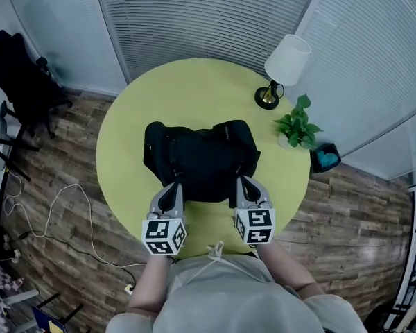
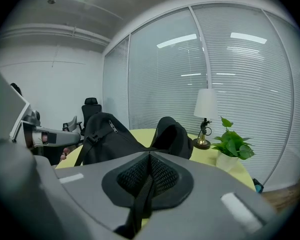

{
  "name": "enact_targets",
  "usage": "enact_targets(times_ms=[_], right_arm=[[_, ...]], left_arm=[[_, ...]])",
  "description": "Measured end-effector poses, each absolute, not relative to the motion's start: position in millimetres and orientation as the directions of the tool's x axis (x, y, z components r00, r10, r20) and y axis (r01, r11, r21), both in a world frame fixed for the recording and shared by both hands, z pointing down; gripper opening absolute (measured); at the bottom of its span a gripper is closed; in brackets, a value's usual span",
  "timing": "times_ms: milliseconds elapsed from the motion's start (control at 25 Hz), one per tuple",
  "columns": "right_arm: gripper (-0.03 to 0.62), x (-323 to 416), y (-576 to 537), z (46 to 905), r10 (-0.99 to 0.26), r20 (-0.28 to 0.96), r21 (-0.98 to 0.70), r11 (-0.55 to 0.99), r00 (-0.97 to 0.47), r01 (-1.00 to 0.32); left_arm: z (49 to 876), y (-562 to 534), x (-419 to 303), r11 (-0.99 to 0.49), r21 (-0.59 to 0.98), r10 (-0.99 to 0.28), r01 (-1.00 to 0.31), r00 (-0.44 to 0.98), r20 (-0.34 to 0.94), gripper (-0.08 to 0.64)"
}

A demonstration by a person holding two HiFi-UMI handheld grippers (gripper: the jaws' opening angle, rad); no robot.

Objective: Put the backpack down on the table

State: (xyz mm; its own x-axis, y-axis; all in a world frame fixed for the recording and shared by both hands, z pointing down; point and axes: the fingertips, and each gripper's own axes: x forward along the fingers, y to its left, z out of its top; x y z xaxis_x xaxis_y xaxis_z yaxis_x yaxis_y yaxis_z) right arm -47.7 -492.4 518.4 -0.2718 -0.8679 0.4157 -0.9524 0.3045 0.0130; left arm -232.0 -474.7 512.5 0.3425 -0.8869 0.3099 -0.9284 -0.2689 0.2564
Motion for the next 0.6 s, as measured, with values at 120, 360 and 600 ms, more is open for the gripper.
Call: enact_targets(times_ms=[120,360,600], right_arm=[[-0.002,-51.9,-491.4,517.3,-0.866,0.416,0.013,0.311,-0.278,-0.950],[-0.002,-55.0,-491.2,519.5,-0.864,0.417,0.029,0.323,-0.282,-0.946],[-0.002,-53.2,-490.0,520.2,-0.862,0.416,0.024,0.329,-0.290,-0.944]], left_arm=[[510.7,-473.8,-232.9,-0.272,0.263,-0.889,-0.926,0.346,0.301,0.006],[512.4,-475.8,-236.4,-0.255,0.290,-0.895,-0.922,0.339,0.290,0.006],[511.6,-473.9,-233.6,-0.261,0.277,-0.893,-0.925,0.340,0.294,0.006]])
